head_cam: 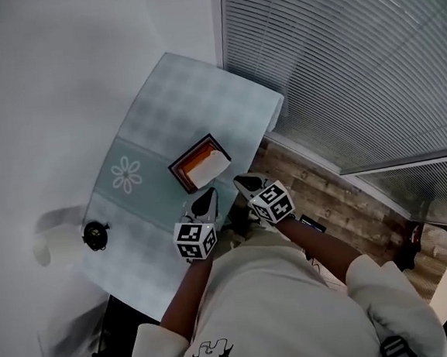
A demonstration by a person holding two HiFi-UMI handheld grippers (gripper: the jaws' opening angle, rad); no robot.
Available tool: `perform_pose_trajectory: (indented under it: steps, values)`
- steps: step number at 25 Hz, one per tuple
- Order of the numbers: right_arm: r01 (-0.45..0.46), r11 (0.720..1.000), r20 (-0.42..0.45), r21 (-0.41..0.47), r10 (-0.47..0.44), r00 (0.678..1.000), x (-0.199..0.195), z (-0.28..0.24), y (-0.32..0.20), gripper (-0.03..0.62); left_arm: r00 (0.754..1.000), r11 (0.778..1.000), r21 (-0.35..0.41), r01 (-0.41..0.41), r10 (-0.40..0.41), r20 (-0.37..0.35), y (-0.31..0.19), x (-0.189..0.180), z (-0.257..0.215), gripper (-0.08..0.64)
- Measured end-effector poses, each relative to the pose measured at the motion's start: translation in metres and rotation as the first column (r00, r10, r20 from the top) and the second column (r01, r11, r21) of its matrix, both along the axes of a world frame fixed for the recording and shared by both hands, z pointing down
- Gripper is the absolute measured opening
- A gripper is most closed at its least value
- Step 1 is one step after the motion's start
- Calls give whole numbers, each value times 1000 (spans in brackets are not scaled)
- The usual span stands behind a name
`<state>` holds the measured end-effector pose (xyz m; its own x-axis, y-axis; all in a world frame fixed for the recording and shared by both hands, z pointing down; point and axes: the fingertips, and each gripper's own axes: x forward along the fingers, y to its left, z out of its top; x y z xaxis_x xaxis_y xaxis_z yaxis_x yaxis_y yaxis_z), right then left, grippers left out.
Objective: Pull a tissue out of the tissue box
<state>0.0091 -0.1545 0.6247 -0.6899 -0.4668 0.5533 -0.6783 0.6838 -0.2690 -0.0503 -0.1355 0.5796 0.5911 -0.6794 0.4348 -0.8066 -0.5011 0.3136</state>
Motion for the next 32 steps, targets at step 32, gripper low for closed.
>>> perform_pose_trajectory:
  steps: [32]
  values:
    - [-11,988,-77,-151,-1,997,-26,75,-61,15,987,981,-148,124,-108,115,-63,-13,81,6]
